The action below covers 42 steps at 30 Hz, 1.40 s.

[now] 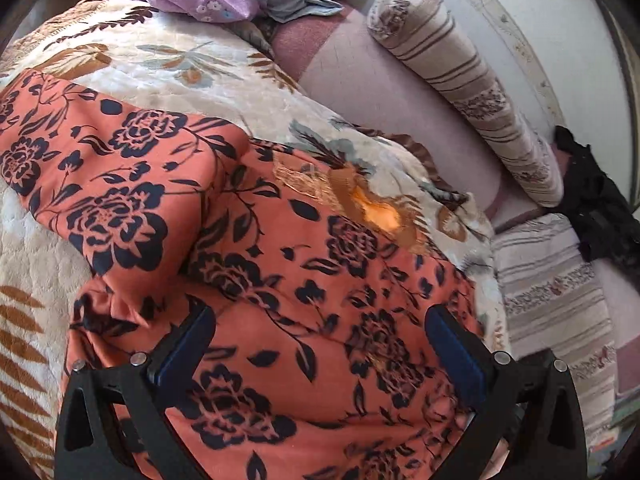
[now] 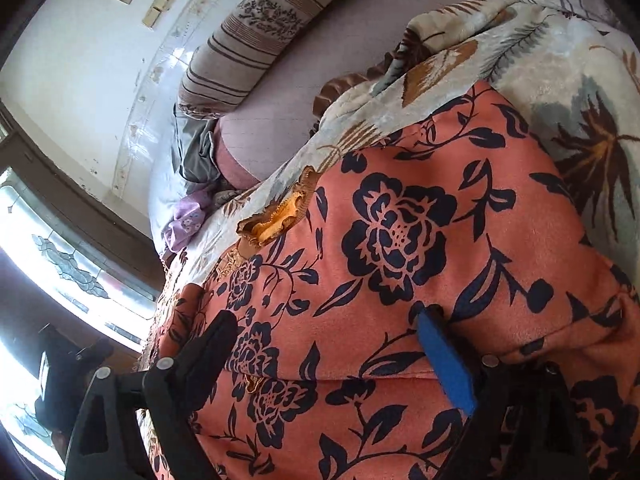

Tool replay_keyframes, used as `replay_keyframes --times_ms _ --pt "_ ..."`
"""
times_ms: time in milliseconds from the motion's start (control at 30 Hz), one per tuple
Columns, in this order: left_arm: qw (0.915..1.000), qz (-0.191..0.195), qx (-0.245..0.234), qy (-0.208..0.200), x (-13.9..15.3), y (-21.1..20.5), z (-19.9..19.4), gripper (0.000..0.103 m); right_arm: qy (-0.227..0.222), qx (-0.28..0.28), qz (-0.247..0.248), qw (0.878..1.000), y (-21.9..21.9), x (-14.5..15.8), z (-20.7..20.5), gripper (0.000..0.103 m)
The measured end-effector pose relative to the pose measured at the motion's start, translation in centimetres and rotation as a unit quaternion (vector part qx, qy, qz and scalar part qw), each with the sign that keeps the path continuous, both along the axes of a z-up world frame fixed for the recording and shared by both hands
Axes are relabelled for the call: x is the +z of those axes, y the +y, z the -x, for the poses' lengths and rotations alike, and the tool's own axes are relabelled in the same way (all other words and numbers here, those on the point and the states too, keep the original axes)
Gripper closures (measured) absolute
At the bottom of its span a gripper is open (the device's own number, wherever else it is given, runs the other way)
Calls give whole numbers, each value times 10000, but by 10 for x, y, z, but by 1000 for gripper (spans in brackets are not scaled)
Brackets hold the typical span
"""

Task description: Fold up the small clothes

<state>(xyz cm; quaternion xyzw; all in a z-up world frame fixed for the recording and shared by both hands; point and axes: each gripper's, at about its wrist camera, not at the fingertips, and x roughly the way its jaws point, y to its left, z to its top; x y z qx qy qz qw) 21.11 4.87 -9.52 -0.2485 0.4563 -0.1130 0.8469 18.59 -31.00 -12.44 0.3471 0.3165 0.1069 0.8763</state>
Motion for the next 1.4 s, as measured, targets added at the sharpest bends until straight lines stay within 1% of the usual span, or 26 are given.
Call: replay_keyframes --times_ms 100,167,267,300,333,367,433,500,567,633,667,733,767,867,933,967,1000,1033,1067,1100,1133,1200,1267,1300,1333,1400 --pt "9985 -133 435 320 -22 12 -18 0 -108 27 -144 9998 -5 0 4 10" --pt "9973 -65 590 441 -31 19 -26 1 -143 23 -150 9998 -5 0 6 10" --pt "9959 24 771 465 -31 23 -29 3 -144 10 -100 9998 -3 0 5 10" --pt "9951 40 851 493 -31 24 -29 6 -146 9 -104 9998 -2 0 5 10" --pt "9942 4 935 532 -32 25 -30 15 -152 6 -118 9998 -3 -1 5 10" --pt "9934 -40 990 582 -33 27 -30 20 -156 2 -127 9998 -3 -1 5 10" --pt "9919 -67 1073 679 -35 31 -30 41 -153 1 -109 9998 -2 -1 5 10" --pt "9911 9 1094 764 -37 37 -30 52 -156 -5 -112 9998 -2 -2 5 10" --pt "9899 170 1149 811 -39 45 -28 59 -156 -11 -108 9998 -2 -2 5 10" --pt "9882 185 1213 917 -42 52 -27 86 -155 -23 -92 9998 -1 -1 5 10" --pt "9877 203 1222 951 -44 54 -27 93 -155 -27 -84 9998 -1 -1 5 10" --pt "9884 294 1208 869 -43 58 -22 98 -157 -32 -83 9998 -1 -2 4 10" --pt "9898 221 1187 752 -37 57 -18 99 -156 -30 -81 9998 -1 -2 4 10" --pt "9933 -243 1108 218 -9 46 3 103 -157 -30 -75 9998 -1 -2 4 10" --pt "9896 -723 1244 -26 1 44 17 103 -159 -29 -77 9998 -1 -2 4 10" --pt "9856 -967 1386 21 -2 46 19 103 -150 -30 -72 9999 0 -1 4 10" --pt "9840 -1118 1376 204 -13 47 17 103 -99 -34 -29 9999 1 1 4 10" --pt "9841 -1148 1260 495 -29 49 12 103 19 -41 73 10000 3 4 4 10" --pt "9849 -1096 1223 544 -37 51 13 103 150 -2 145 9998 6 10 5 10" --pt "9855 -1154 1179 392 -31 52 16 102 181 55 45 9998 5 17 5 10" --pt "9868 -1137 1115 302 -24 52 19 102 37 96 -162 9998 2 26 9 10" --pt "9931 -762 895 48 -7 50 24 102 -275 25 -323 9991 -7 48 15 10" --pt "9961 -643 585 -154 6 41 24 84 -385 -57 -426 9983 -18 62 15 10" --pt "9970 -538 513 -207 9 39 23 62 -354 -109 -431 9984 -23 66 13 10" --pt "9979 -355 501 -196 9 39 22 48 -327 -147 -431 9984 -25 68 12 10" --pt "9987 -18 503 16 2 35 17 48 -294 -86 -412 9987 -25 67 15 10"
